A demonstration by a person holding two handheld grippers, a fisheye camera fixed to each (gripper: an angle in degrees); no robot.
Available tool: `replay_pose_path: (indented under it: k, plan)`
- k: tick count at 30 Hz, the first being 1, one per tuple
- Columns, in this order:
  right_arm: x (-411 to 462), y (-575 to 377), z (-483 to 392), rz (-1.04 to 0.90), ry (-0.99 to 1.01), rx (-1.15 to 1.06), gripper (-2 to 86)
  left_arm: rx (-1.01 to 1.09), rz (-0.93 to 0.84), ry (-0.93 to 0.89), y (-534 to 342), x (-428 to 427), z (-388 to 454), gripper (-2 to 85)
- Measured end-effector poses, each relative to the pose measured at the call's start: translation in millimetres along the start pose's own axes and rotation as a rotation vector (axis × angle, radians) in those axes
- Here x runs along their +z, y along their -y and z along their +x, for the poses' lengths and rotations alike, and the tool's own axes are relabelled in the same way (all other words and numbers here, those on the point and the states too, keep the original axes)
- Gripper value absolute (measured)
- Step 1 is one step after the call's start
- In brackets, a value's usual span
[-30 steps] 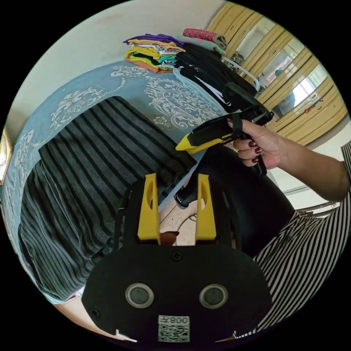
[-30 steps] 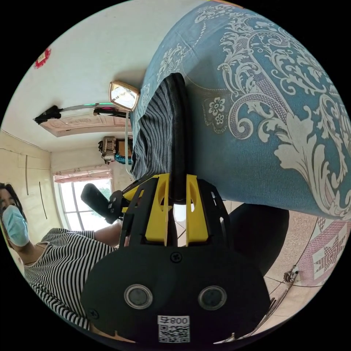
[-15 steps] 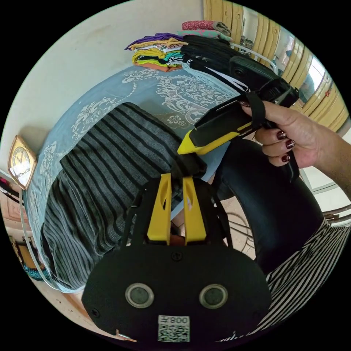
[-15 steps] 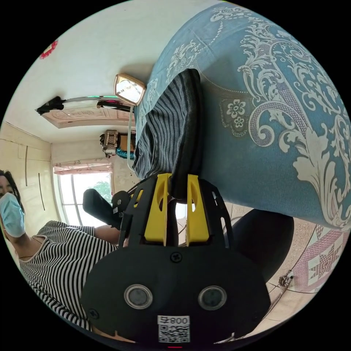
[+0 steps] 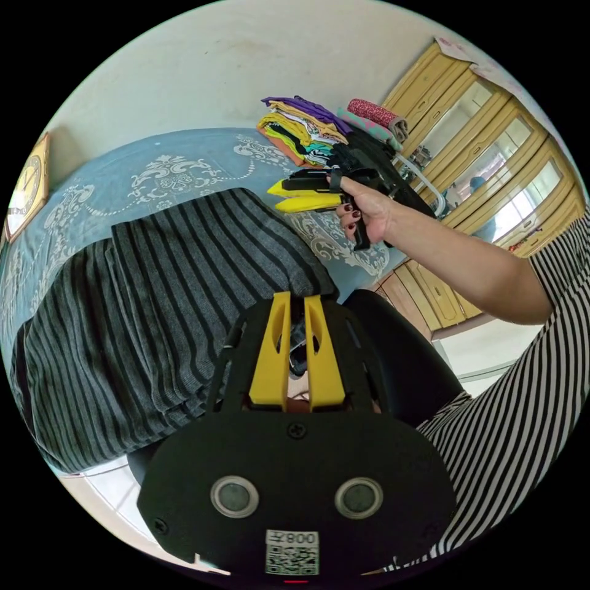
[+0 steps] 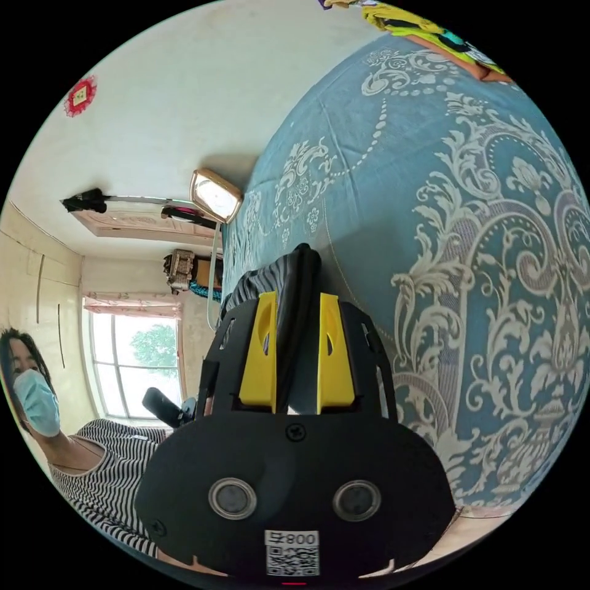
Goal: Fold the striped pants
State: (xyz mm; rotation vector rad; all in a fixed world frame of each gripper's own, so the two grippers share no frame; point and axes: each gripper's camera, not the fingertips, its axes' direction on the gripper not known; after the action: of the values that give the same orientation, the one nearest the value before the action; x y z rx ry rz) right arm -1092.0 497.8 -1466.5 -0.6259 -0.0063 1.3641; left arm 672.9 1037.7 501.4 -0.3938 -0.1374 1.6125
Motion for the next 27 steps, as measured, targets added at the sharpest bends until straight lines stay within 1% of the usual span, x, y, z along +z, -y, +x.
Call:
replay_pose_path:
  k: [3,5,7,11,16,20,23,27]
  plan:
    - [31,34,2,-0.064,-0.038,0.017,11.0,-0.001,0.001,-0.018,-2,-8,-6,1.8]
    - [51,49,11,-0.111,0.045,0.044,10.1,0.004,-0.007,-0.029,-1,-11,-9,1.8]
    - [59,52,12,-0.132,0.049,0.050,9.1,0.010,-0.012,-0.033,-1,-15,-12,1.9]
    - [43,43,10,-0.118,0.090,0.027,6.4,0.051,-0.016,-0.082,3,-28,-12,2.1]
    - [5,10,2,-0.074,0.008,-0.014,3.4,0.153,-0.032,-0.136,4,-40,4,2.0]
    - [-5,-19,25,-0.046,0.022,0.084,2.2,0.077,-0.038,-0.195,-10,-51,-14,2.3]
    - [3,-23,16,-0.047,-0.004,0.069,2.6,0.010,0.007,-0.253,-24,-75,-39,2.3]
    - [9,-16,6,-0.037,0.012,0.042,4.2,0.008,0.050,-0.255,-35,-107,-55,2.3]
